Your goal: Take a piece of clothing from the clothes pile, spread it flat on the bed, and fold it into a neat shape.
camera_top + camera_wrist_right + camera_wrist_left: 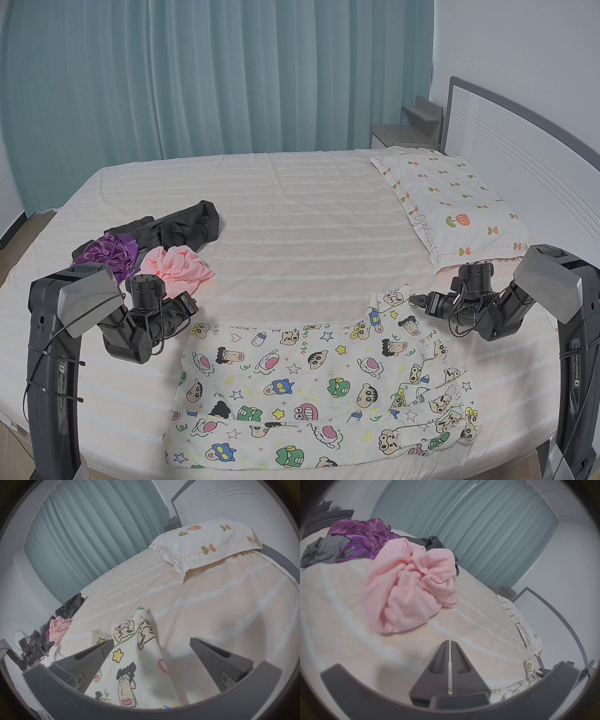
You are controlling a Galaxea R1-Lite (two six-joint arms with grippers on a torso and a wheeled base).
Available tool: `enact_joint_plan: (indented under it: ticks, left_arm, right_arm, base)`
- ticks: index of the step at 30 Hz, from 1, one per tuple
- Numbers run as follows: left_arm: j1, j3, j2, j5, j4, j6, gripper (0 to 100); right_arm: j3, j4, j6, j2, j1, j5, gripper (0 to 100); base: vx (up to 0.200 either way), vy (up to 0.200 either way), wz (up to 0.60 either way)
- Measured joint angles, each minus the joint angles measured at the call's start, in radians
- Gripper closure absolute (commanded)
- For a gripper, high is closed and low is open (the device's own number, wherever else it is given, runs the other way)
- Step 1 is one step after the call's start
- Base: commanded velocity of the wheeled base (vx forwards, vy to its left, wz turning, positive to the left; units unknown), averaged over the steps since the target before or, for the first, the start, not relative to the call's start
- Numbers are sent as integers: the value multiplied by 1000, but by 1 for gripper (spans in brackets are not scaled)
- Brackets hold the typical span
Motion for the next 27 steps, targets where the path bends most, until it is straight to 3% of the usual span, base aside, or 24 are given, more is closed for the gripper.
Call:
enact_joint_plan:
  ticks: [7,8,20,27]
  left_arm:
    - [0,34,-1,-49,0,1,100]
    - [0,37,-1,-51,0,1,100]
    - [-4,51,-2,-62,4,25,100]
    - [4,107,-15,-160,6,73,100]
  right_arm:
    - [-1,7,-7,1,22,-2,0]
    - [-3,11,-7,2,25,-2,100]
    - [-34,73,-36,30,59,0,100]
    - [-16,67,-30,23,51,-4,100]
  base:
    - [0,0,0]
    - [0,0,0]
    - [0,0,0]
    - [0,0,0]
